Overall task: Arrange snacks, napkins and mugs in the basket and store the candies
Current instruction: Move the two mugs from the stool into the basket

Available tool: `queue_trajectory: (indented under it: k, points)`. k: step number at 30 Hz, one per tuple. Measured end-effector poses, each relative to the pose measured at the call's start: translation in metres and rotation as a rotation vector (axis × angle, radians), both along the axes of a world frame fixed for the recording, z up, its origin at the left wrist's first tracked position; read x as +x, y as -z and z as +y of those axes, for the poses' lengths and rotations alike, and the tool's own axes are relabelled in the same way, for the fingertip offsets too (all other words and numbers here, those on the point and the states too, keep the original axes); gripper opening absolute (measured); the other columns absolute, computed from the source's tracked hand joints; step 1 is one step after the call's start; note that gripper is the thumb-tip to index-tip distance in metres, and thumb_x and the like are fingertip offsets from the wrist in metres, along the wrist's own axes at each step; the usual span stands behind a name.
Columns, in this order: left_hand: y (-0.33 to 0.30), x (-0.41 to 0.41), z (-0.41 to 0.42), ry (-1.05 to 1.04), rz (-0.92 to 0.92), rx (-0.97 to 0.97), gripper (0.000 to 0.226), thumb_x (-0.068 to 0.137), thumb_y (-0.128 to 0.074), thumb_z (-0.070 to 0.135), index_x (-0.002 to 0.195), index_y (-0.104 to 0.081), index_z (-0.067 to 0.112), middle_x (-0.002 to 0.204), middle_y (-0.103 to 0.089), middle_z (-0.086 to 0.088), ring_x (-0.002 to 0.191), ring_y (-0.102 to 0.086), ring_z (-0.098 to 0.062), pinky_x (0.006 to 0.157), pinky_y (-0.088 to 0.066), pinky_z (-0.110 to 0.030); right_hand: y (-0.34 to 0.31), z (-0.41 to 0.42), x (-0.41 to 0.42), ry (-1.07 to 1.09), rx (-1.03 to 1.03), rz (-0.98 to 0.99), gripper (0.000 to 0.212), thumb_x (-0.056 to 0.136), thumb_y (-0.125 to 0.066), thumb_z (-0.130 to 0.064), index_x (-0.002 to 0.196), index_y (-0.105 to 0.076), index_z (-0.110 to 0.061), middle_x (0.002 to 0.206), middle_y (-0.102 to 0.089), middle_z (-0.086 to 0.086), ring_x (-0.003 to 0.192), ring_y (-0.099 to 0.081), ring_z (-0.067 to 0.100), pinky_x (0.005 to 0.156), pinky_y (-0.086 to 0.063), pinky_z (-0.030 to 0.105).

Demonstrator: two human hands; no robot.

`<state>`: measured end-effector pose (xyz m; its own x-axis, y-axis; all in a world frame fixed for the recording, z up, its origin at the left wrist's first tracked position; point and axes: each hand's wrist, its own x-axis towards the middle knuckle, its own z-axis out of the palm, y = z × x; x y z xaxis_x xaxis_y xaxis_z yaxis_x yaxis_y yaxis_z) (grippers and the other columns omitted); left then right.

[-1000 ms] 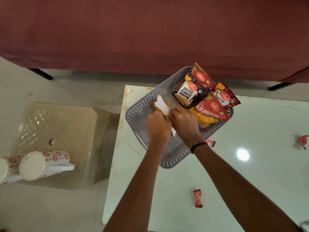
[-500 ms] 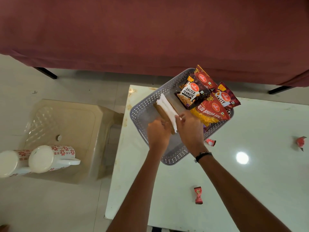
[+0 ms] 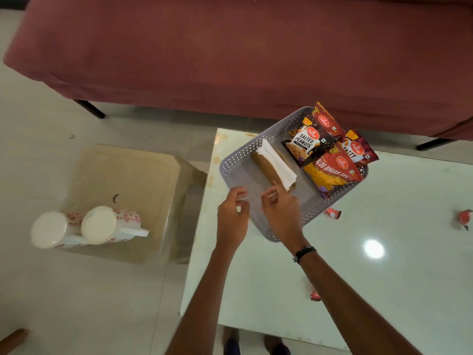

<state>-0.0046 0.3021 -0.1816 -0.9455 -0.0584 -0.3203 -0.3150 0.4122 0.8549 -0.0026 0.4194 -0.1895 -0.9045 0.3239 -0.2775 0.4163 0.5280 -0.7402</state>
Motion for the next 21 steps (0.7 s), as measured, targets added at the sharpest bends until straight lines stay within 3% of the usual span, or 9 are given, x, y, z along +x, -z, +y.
queue_trajectory:
  k: [4, 8, 13, 17, 19, 21]
  points:
    - [-0.013, 0.022, -0.056, -0.141, 0.081, -0.037, 0.029, 0.088, -0.046, 0.000, 0.105, -0.058, 0.019, 0.100, -0.068, 0.006, 0.089, -0.065, -0.011, 0.080, -0.054, -0.032, -0.016, -0.069, 0.004, -0.179, -0.069, 0.033, 0.012, 0.089, -0.059, -0.022, 0.085, -0.060, -0.011, 0.075, -0.074, 0.007, 0.068, -0.071, 0.021, 0.065, -0.057, 0.036]
    - [-0.033, 0.035, -0.116, -0.268, 0.129, -0.067, 0.020, 0.091, -0.048, 0.007, 0.101, -0.058, 0.021, 0.088, -0.066, 0.015, 0.079, -0.062, 0.003, 0.074, -0.052, -0.029, -0.027, -0.140, 0.008, -0.371, -0.097, 0.036, 0.015, 0.090, -0.057, -0.025, 0.088, -0.061, -0.011, 0.082, -0.073, 0.007, 0.077, -0.068, 0.026, 0.071, -0.055, 0.040]
    - [-0.036, 0.051, -0.186, -0.452, 0.209, -0.097, 0.021, 0.089, -0.046, 0.006, 0.100, -0.059, 0.018, 0.094, -0.069, -0.001, 0.086, -0.065, -0.017, 0.078, -0.055, -0.040, -0.026, -0.202, 0.015, -0.525, -0.145, 0.004, 0.020, 0.086, -0.058, -0.015, 0.104, -0.061, -0.008, 0.102, -0.068, 0.008, 0.095, -0.064, 0.022, 0.077, -0.047, 0.025]
    - [-0.024, 0.069, -0.225, -0.738, 0.220, -0.117, 0.015, 0.088, -0.047, 0.008, 0.096, -0.058, 0.015, 0.090, -0.065, -0.010, 0.082, -0.061, -0.025, 0.075, -0.051, -0.041, -0.013, -0.234, 0.021, -0.675, -0.122, -0.013, 0.034, 0.086, -0.062, -0.016, 0.119, -0.058, -0.006, 0.119, -0.063, 0.010, 0.108, -0.058, 0.024, 0.092, -0.047, 0.033]
    - [-0.015, 0.073, -0.241, -0.870, 0.189, -0.137, 0.016, 0.087, -0.047, 0.007, 0.100, -0.056, 0.005, 0.094, -0.060, -0.011, 0.084, -0.056, -0.024, 0.078, -0.049, -0.043, -0.005, -0.243, 0.022, -0.689, -0.106, -0.026, 0.031, 0.087, -0.061, -0.018, 0.116, -0.060, -0.007, 0.118, -0.062, 0.009, 0.107, -0.058, 0.023, 0.091, -0.047, 0.033]
    - [-0.006, 0.071, -0.255, -0.938, 0.127, -0.137, 0.020, 0.087, -0.047, 0.001, 0.105, -0.054, -0.004, 0.102, -0.054, -0.015, 0.090, -0.052, -0.023, 0.080, -0.045, -0.032, 0.001, -0.248, 0.021, -0.660, -0.091, -0.015, 0.024, 0.087, -0.060, -0.016, 0.109, -0.062, -0.008, 0.112, -0.063, 0.008, 0.102, -0.059, 0.022, 0.088, -0.049, 0.033]
